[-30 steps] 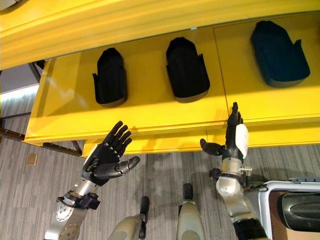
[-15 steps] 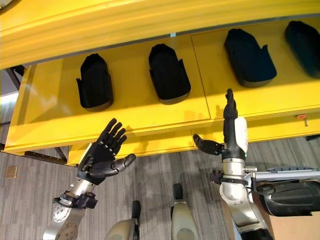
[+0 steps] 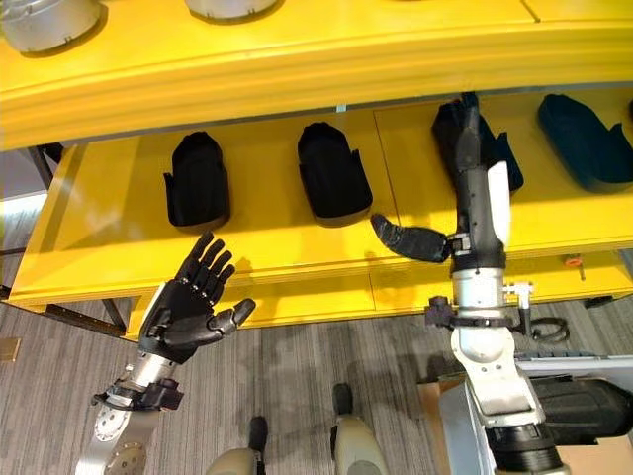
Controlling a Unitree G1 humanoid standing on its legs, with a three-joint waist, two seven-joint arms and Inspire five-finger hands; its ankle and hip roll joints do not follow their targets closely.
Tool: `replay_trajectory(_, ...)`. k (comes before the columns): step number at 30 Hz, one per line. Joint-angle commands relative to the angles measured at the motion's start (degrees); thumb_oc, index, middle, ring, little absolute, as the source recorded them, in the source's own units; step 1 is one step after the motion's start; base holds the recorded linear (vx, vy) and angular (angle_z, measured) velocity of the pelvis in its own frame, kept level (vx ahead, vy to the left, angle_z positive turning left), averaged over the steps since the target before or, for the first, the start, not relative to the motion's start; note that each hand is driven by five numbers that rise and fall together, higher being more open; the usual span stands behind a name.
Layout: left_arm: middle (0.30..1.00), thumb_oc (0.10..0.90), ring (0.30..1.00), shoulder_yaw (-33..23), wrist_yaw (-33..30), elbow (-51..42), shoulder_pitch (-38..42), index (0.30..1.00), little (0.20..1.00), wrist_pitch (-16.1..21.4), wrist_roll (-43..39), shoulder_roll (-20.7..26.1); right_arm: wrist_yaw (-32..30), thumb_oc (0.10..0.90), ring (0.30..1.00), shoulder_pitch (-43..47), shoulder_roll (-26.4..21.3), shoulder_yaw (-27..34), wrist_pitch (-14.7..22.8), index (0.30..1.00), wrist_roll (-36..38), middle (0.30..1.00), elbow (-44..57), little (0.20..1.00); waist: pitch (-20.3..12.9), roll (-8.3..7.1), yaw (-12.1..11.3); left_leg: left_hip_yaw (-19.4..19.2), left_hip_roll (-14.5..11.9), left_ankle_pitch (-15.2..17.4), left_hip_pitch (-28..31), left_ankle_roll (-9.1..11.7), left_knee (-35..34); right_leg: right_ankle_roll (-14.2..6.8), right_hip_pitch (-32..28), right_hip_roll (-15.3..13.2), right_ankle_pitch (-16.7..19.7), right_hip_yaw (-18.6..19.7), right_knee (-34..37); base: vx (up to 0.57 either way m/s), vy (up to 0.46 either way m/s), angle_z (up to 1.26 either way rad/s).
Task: Move parts from the plastic box to the shelf.
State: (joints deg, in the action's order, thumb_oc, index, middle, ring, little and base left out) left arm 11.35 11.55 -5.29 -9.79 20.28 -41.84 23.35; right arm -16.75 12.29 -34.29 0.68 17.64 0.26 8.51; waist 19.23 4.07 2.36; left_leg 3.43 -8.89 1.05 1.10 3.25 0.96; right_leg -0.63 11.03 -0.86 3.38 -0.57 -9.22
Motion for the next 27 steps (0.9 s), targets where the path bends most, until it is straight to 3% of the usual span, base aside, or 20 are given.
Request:
replay_trajectory(1,1.000,0.900,1.000,-0.19,2.24,-4.60,-0.08,1.000,1.000,3.82,0.75,1.37,-1.56,0.900,1.000,3.30,-2.10,0.92,2.26,1.000,0.90,1.000,1.97,1.000,-7.20,-2.86,-0.78,-3.77,0.09,-4.91,-3.08,1.54,0.30,1.03,-10.45,-0.62,-7.09,-2.75,3.99,0.01,-0.017,0.14)
replay_trajectory(3,1.000,0.900,1.000,1.03,5.82,-4.46,0.10,1.000,1.000,3.16,0.07,0.92,-2.78,0.900,1.000,1.94,-0.98,1.55,1.08,1.000,-2.12,1.000,1.59,1.000,-7.04,-2.36,-0.13,-8.02,1.18,-3.95,-3.56,0.98,2.00,1.18,-10.64,-0.81,-7.21,-5.09,3.67,0.02,0.023,0.44)
replay_trajectory(4,1.000,0.900,1.000,1.11,5.92,-4.44,0.11,1.000,1.000,3.18,0.01,0.92,-2.86,0.900,1.000,1.88,-0.92,1.53,1.04,1.000,-2.34,1.000,1.61,1.000,-7.02,-2.32,-0.08,-8.10,1.32,-3.84,-3.61,0.92,2.14,1.16,-10.66,-0.84,-7.20,-5.16,3.69,0.04,0.086,0.90)
replay_trajectory(5,1.000,0.900,1.000,1.74,5.98,-4.23,0.27,1.000,1.000,3.53,-0.28,1.08,-3.07,0.900,1.000,1.92,-0.54,0.98,0.56,1.000,-4.22,1.000,1.43,1.000,-6.77,-1.98,-0.01,-8.59,3.06,-2.90,-3.78,0.19,2.76,1.03,-10.60,-0.91,-6.91,-5.16,3.73,0.05,0.091,0.88)
replay_trajectory(8,1.000,0.900,1.000,2.22,4.74,-4.36,0.04,1.000,1.000,3.91,-0.92,1.19,-3.06,0.900,1.000,2.56,-0.58,-0.48,-0.03,1.000,-3.95,1.000,0.57,1.000,-6.41,-1.63,-0.52,-7.26,5.99,-1.70,-3.80,-1.21,2.98,0.79,-10.67,-0.84,-6.60,-4.26,3.77,0.09,0.096,0.32)
replay_trajectory(10,1.000,0.900,1.000,1.89,4.95,-4.91,-0.81,1.000,1.000,4.30,-1.19,1.14,-3.08,0.900,1.000,2.03,-0.01,-1.72,-0.66,1.000,-3.35,1.000,-0.14,1.000,-6.29,-1.50,-1.44,-5.76,9.65,-0.86,-3.32,-3.06,2.23,0.27,-11.36,-0.58,-6.19,-3.43,4.09,0.20,0.125,-0.05)
replay_trajectory(13,1.000,0.900,1.000,1.98,5.38,-5.10,-1.57,1.000,1.000,5.27,-2.13,1.74,-4.46,0.900,1.000,1.49,0.74,-3.18,-0.02,1.000,-4.08,1.000,-1.41,1.000,-5.91,-1.87,-2.26,-4.14,12.03,-0.87,-2.56,-4.75,0.33,-0.39,-10.46,-0.04,-6.33,-2.48,2.59,0.14,0.107,-0.20)
replay_trajectory(19,1.000,0.900,1.000,2.40,6.28,-4.43,-1.24,1.000,1.000,6.81,-1.75,2.02,-7.94,0.900,1.000,-2.21,2.09,-2.40,2.75,1.000,-5.39,1.000,-3.13,1.000,-5.90,-3.53,-2.67,-5.21,11.85,-0.37,-2.37,-6.59,-0.28,-0.79,-9.71,-0.45,-8.58,-4.57,-1.76,0.09,0.107,-0.10)
replay_trajectory(21,1.000,0.900,1.000,1.85,7.33,-4.50,-0.70,1.000,1.000,6.41,-1.07,2.59,-9.59,0.900,1.000,-3.08,2.53,-1.75,2.88,1.000,-6.78,1.000,-3.67,1.000,-5.49,-3.71,-2.65,-5.94,11.74,-0.27,-2.39,-7.44,-0.18,-1.19,-7.62,-0.27,-9.89,-5.57,-8.18,0.07,0.100,0.03)
replay_trajectory(23,1.000,0.900,1.000,1.82,7.17,-4.31,-0.21,1.000,1.000,6.84,-0.37,3.00,-11.83,0.900,1.000,-2.63,2.66,-1.61,3.22,1.000,-8.69,1.000,-4.53,1.000,-4.55,-3.88,-2.82,-6.62,11.70,-0.06,-2.71,-8.13,0.46,-2.47,-4.15,-0.68,-8.98,-6.42,-16.78,-0.01,0.063,0.06)
replay_trajectory(24,1.000,0.900,1.000,1.54,6.78,-3.97,0.23,1.000,1.000,6.87,-0.78,3.03,-14.25,0.900,1.000,-2.00,2.67,-1.48,3.39,1.000,-10.89,1.000,-5.18,1.000,-3.45,-3.97,-3.12,-7.17,11.59,-0.02,-3.12,-8.36,1.32,-3.95,-1.12,-1.66,-6.88,-6.98,-22.04,-0.02,0.042,-0.02)
replay_trajectory(27,1.000,0.900,1.000,1.27,6.33,-3.68,1.13,1.000,1.000,6.79,-1.19,3.38,-17.87,0.900,1.000,-0.70,2.82,-0.85,2.62,1.000,-15.69,1.000,-5.59,1.000,-2.55,-4.34,-3.60,-8.15,11.52,0.13,-3.33,-8.08,1.90,-5.09,-1.09,-4.49,-4.61,-7.34,-16.41,0.03,-0.035,-0.23)
